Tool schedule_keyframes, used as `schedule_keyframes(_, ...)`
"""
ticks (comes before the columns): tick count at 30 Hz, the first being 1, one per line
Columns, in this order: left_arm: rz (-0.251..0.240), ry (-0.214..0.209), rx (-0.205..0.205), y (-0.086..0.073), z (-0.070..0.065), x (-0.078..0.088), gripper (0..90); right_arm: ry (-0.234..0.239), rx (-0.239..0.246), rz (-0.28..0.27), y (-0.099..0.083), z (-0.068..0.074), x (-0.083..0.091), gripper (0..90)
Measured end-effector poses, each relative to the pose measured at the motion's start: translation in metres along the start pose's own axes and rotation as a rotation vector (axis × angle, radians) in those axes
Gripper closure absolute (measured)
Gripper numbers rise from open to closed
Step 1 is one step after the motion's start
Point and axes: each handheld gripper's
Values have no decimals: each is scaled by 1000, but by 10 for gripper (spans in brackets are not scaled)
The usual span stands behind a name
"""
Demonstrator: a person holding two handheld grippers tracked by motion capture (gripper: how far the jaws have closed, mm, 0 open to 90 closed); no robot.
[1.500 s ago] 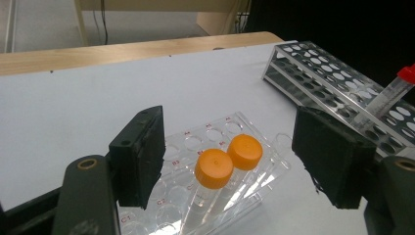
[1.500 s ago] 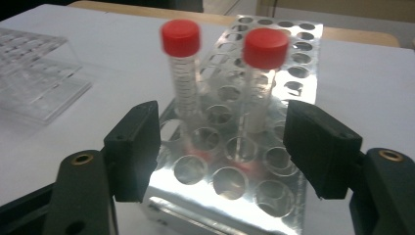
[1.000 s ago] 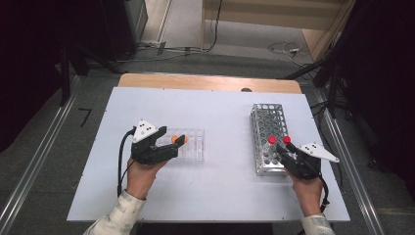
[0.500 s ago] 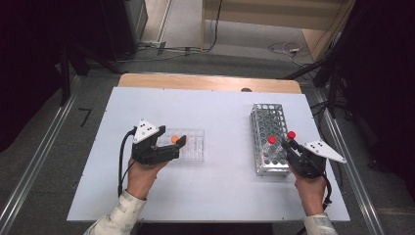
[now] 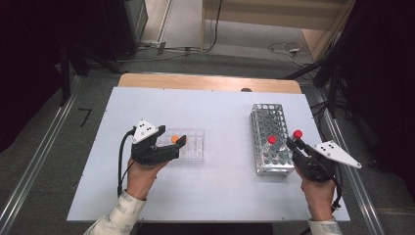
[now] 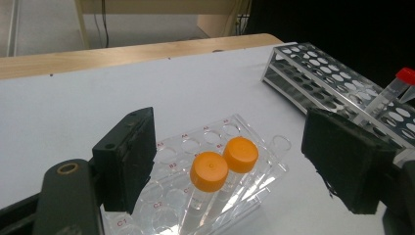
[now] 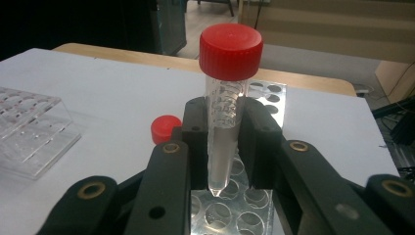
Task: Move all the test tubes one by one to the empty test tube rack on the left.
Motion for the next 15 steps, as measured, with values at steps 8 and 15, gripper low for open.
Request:
schedule_keyframes(8,-4,-3,-1,1,-1,1,213,52,2,17,1,10,8,719)
schedule_keyframes(15,-7,-7,-3,2,-3,1,213,113,30,26,3,28,11,719)
Point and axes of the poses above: each handheld gripper's, and its own axes: x roughly backward along the jaws, y roughly out of its top, z roughly to its left, and after that the axes turned 7 degrees about -x, right-handed
